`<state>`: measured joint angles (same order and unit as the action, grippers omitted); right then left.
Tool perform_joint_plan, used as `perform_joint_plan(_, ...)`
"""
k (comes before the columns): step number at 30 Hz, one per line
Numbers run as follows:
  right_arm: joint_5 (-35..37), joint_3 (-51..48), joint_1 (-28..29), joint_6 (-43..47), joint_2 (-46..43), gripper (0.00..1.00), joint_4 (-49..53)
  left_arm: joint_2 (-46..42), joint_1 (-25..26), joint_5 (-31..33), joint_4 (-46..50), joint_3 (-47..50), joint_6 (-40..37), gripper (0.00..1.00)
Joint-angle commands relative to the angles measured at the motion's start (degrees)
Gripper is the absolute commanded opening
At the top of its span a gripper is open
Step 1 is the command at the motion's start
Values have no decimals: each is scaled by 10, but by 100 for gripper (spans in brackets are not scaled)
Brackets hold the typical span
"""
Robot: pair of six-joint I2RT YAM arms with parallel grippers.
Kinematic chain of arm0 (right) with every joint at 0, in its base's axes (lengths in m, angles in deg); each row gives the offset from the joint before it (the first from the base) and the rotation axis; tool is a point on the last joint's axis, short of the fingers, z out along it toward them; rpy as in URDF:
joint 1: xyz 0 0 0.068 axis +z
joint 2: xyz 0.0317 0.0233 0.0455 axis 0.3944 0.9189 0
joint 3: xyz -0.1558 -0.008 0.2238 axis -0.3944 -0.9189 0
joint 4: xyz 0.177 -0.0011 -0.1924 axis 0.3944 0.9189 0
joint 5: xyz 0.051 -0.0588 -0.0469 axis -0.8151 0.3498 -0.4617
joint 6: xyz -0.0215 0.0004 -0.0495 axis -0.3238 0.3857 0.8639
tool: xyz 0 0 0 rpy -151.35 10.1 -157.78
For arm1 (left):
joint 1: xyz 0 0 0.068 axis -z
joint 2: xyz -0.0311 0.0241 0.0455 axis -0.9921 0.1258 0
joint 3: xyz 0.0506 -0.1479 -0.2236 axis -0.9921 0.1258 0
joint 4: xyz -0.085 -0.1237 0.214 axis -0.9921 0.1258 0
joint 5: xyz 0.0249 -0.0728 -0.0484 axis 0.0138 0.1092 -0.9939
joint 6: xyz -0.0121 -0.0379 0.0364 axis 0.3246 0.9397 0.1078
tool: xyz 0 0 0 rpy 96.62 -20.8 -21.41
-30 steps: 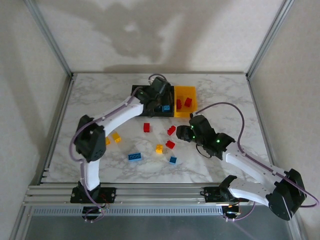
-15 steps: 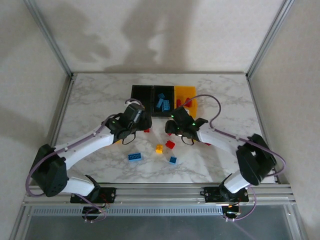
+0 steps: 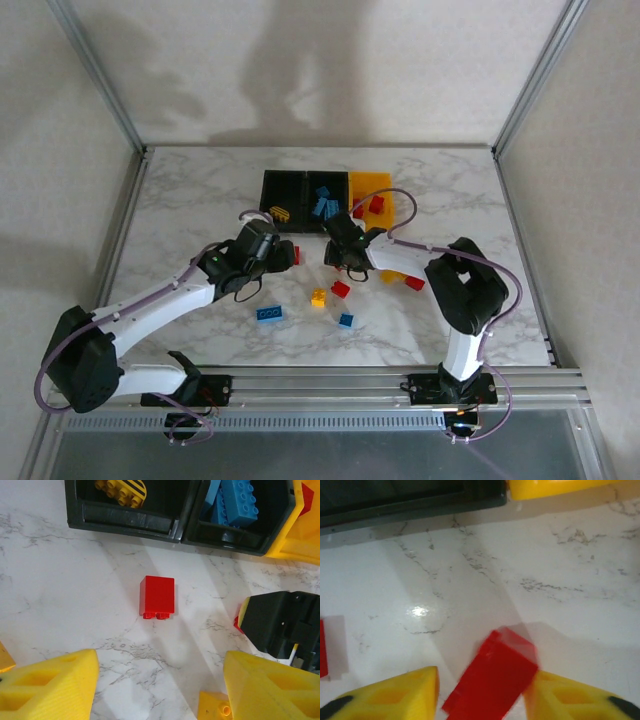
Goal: Sort the legos into containers by color
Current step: Pick up the lego from the center of the table, then place the lego in the container.
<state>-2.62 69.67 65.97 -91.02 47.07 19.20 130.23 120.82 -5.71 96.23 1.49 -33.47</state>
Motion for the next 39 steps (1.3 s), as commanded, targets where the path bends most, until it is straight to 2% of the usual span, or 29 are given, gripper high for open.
perform_joint_plan(1,7,15,-5,-5,11,38,10,1,-4,6,-12,6,1,67)
perform_joint_plan(8,19,6,-4,6,-11,20,21,21,-4,-6,-23,-1,4,66)
perform_joint_plan(14,38,10,-12,35,-68,19,41,30,-4,-35,-46,-5,8,66)
perform_joint_plan(21,15,46,-91,86,-114,19,48,43,-4,-67,-75,-10,19,66)
perform_joint_plan(28,-14,150,-157,142,-40,21,49,54,-3,-81,-85,-17,30,66)
perform_joint_plan(39,-42,336,-203,167,143,21,76,43,-2,-72,-75,-8,38,66)
